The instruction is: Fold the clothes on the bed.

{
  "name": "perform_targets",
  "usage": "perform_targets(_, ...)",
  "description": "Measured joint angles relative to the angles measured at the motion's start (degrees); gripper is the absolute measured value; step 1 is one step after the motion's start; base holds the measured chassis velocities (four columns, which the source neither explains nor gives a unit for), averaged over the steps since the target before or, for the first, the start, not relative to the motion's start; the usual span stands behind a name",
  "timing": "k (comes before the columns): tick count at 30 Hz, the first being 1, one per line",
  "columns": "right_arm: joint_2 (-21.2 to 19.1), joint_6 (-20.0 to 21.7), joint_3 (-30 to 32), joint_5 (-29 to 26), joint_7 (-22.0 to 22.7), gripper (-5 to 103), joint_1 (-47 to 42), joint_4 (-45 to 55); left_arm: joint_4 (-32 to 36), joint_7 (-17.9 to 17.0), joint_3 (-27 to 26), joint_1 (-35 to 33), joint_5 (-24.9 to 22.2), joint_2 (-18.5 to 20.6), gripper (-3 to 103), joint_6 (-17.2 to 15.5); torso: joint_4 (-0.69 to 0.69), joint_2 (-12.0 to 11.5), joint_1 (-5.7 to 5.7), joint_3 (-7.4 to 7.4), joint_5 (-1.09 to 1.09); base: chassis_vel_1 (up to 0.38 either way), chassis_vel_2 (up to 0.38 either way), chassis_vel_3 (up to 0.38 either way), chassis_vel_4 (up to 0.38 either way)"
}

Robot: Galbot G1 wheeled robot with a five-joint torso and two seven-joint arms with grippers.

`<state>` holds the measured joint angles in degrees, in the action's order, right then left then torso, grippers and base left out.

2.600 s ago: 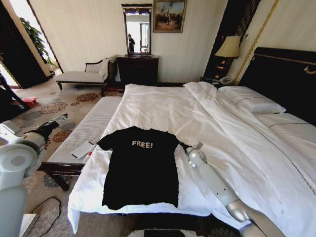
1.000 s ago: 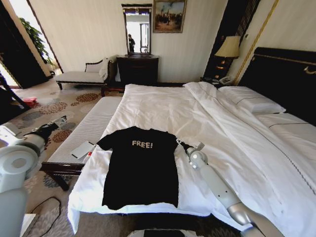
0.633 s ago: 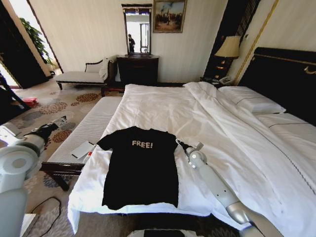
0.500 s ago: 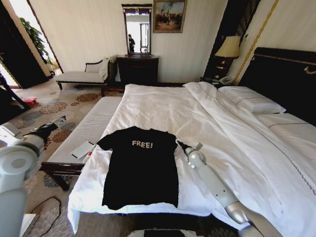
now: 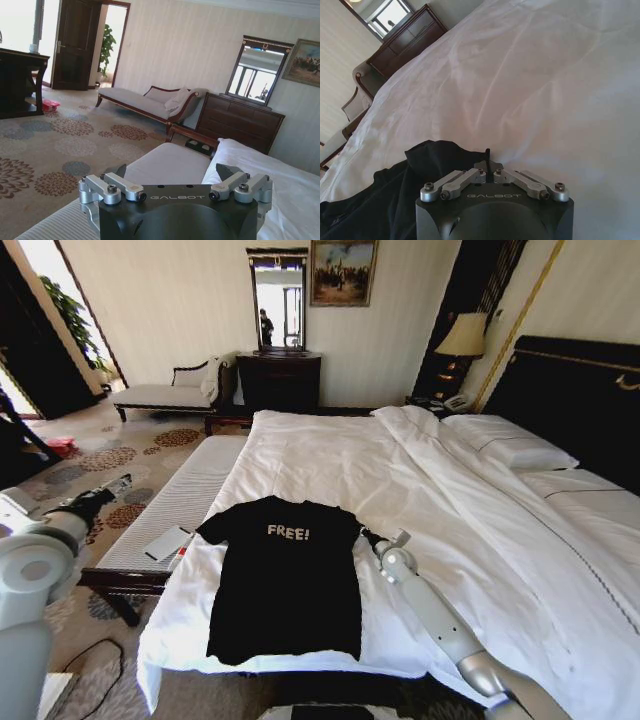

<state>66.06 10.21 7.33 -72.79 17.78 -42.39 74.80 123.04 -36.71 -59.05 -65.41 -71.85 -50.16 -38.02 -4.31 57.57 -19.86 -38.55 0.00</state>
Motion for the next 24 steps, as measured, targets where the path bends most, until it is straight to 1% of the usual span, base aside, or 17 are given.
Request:
perform_targets(1, 0.0, 0.0, 0.0, 0.0, 0.0, 4, 0.0, 0.0, 0.0, 0.0, 0.0, 0.0, 0.0, 0.0, 100, 0.0, 0.0, 0.0, 0.0, 0.0, 0.0, 0.0, 0.0, 0.0, 0.0)
perform_targets(3, 0.1, 0.0, -0.1, 0.0, 0.0, 1, 0.0, 0.1, -0.1, 0.0, -0.1, -0.1, 0.1, 0.0, 100, 0.0, 0.0, 0.0, 0.0, 0.0, 0.0, 0.0, 0.0, 0.0, 0.0)
perform_targets(8, -0.1, -0.5, -0.1, 0.1, -0.3, 0, -0.2, 0.5, -0.3, 0.0, -0.2, 0.0, 0.1, 0.1, 100, 0.0, 0.0, 0.0, 0.0, 0.0, 0.0, 0.0, 0.0, 0.0, 0.0)
perform_targets(13, -1.5, -1.5, 1.2, 0.2, -0.7, 0, -1.4, 1.9, -0.5, -0.1, 0.2, 0.3, 0.3, -0.2, 100, 0.0, 0.0, 0.0, 0.0, 0.0, 0.0, 0.0, 0.0, 0.0, 0.0)
perform_targets(16, -3.6, -2.3, 3.1, 0.3, -1.0, 0, -2.9, 3.3, -0.5, -0.1, 0.5, 0.5, 0.4, -0.4, 100, 0.1, -0.01, 0.0, 0.0, 0.0, 0.01, 0.0, 0.0, 0.0, 0.0)
perform_targets(17, -3.6, -2.3, 3.1, 0.3, -1.0, 0, -2.9, 3.3, -0.5, -0.1, 0.5, 0.5, 0.4, -0.4, 100, 0.1, -0.01, 0.0, 0.0, 0.0, 0.01, 0.0, 0.0, 0.0, 0.0)
perform_targets(19, -5.3, -2.6, 4.4, 0.1, -1.1, 0, -4.1, 4.3, -0.5, -0.1, 0.6, 0.6, 0.4, -0.4, 100, 0.1, -0.03, 0.0, 0.0, 0.0, 0.01, 0.0, 0.0, 0.0, 0.0)
perform_targets(24, -6.4, -2.9, 5.4, 0.0, -1.3, 0, -4.6, 4.7, -0.3, -0.1, 0.7, 0.6, 0.5, -0.8, 100, 0.1, 0.0, 0.0, 0.0, 0.0, 0.01, 0.0, 0.0, 0.0, 0.0)
